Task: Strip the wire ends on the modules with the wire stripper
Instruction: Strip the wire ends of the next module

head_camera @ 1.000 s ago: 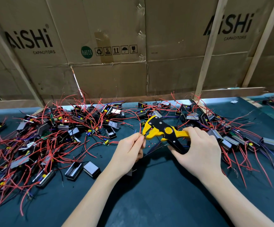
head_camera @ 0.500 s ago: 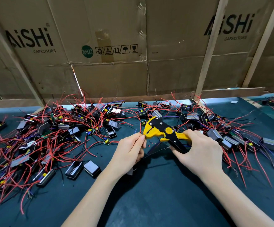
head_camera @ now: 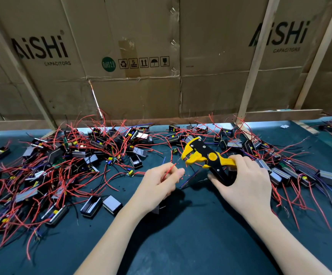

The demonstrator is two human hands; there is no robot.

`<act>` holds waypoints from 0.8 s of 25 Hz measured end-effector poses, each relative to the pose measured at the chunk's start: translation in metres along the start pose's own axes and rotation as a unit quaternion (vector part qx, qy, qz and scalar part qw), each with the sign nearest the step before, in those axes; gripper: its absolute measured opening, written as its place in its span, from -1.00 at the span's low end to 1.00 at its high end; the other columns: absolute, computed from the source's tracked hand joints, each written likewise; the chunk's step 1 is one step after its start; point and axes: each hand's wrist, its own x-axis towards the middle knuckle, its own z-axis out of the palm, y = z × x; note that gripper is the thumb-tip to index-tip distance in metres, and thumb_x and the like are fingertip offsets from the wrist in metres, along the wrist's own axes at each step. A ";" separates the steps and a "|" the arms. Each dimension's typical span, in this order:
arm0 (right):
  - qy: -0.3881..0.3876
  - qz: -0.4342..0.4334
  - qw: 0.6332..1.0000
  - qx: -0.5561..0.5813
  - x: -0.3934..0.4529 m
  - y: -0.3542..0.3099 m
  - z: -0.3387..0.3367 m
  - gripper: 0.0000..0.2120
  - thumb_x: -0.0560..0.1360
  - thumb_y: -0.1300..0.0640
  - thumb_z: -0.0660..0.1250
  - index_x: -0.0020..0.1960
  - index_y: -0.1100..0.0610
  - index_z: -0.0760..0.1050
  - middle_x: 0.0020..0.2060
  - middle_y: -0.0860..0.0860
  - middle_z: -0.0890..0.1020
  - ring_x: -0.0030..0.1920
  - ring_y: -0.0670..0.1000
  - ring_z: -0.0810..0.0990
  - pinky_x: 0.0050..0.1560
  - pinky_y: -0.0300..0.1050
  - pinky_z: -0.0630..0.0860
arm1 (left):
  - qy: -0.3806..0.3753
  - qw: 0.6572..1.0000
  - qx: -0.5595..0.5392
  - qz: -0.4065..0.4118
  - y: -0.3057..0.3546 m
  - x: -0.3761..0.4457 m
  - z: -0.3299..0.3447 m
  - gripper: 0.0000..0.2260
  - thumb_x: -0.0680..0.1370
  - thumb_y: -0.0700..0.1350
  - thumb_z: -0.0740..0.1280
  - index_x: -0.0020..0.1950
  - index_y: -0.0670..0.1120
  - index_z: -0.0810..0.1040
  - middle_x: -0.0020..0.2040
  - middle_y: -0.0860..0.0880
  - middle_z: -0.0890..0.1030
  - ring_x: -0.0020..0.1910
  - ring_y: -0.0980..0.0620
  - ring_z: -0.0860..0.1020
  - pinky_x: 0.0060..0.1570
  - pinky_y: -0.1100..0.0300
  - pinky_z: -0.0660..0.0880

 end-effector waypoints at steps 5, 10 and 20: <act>-0.026 0.068 0.993 0.096 0.004 -0.002 -0.008 -0.53 0.26 -0.22 0.53 0.01 0.03 0.52 -0.14 -0.05 0.60 -0.08 0.11 0.58 -0.05 0.04 0.47 | 0.000 0.952 0.293 0.085 0.002 -0.004 -0.029 -0.72 0.38 0.24 0.48 -0.18 0.06 0.57 -0.31 0.11 0.50 -0.31 0.16 0.44 -0.24 0.19 0.41; -0.026 0.130 0.948 0.291 0.008 -0.003 -0.014 -0.65 0.27 -0.15 0.56 -0.06 -0.06 0.52 -0.22 -0.16 0.63 -0.16 -0.13 0.57 -0.07 -0.24 0.49 | -0.059 0.955 0.290 -0.026 0.000 -0.005 -0.053 -0.73 0.37 0.20 0.51 -0.26 0.03 0.60 -0.52 0.12 0.43 -0.49 0.16 0.37 -0.41 0.26 0.27; 0.020 0.158 0.898 0.410 0.017 0.000 -0.025 -0.73 0.35 0.00 0.55 -0.06 0.04 0.54 -0.31 -0.17 0.61 -0.28 -0.22 0.52 -0.20 -0.44 0.38 | -0.166 0.973 0.141 -0.072 0.004 -0.005 -0.031 -0.77 0.41 0.04 0.54 -0.24 -0.09 0.60 -0.48 0.05 0.52 -0.52 0.07 0.50 -0.49 0.28 0.41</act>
